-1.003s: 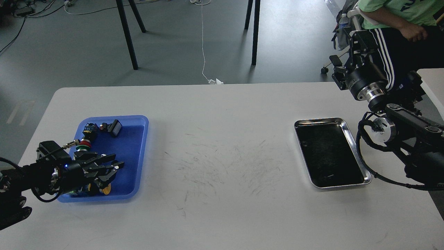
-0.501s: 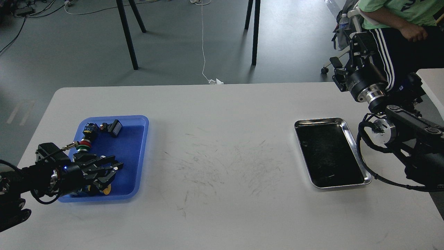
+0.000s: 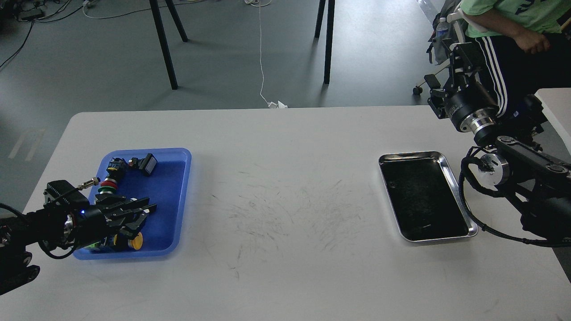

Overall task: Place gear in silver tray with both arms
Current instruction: 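Carry the gear with the left gripper to mid-table and release it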

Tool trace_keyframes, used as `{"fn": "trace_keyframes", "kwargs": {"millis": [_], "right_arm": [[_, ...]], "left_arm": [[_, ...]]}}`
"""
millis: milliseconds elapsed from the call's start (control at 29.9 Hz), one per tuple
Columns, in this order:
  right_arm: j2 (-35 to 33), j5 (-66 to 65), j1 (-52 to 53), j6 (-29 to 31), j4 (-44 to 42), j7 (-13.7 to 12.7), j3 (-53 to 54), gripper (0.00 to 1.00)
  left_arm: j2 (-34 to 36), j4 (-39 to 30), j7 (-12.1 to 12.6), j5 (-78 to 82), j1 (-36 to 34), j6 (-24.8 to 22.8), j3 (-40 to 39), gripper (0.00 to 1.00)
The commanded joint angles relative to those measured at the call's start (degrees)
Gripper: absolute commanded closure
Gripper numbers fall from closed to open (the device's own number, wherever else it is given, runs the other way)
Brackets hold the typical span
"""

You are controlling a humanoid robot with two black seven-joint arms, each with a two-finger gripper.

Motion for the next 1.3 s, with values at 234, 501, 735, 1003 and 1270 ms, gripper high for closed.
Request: {"fn": "trace_keyframes", "kwargs": {"millis": [234, 501, 735, 1003, 1270], "right_arm": [[0.0, -0.3, -0.1, 0.0, 0.0, 0.0, 0.0, 0.06], [0.0, -0.4, -0.3, 0.0, 0.0, 0.0, 0.0, 0.06], [-0.2, -0.4, 0.5, 0.0, 0.0, 0.0, -0.1, 0.06], [-0.2, -0.4, 1.8, 0.0, 0.0, 0.0, -1.4, 0.06], [-0.3, -0.4, 4.6, -0.2, -0.4, 0.0, -3.8, 0.06]], "left_arm": [[1.6, -1.9, 0.0, -0.4, 0.5, 0.5, 0.0, 0.81], [4.2, -4.4, 0.0, -6.5, -0.4, 0.5, -3.3, 0.84], [7.8, -17.1, 0.0, -7.8, -1.2, 0.8, -10.3, 0.84], [5.9, -21.8, 0.0, -7.3, -6.7, 1.0, -9.4, 0.84], [-7.3, -20.6, 0.0, -6.9, -14.7, -0.4, -2.2, 0.84]]}}
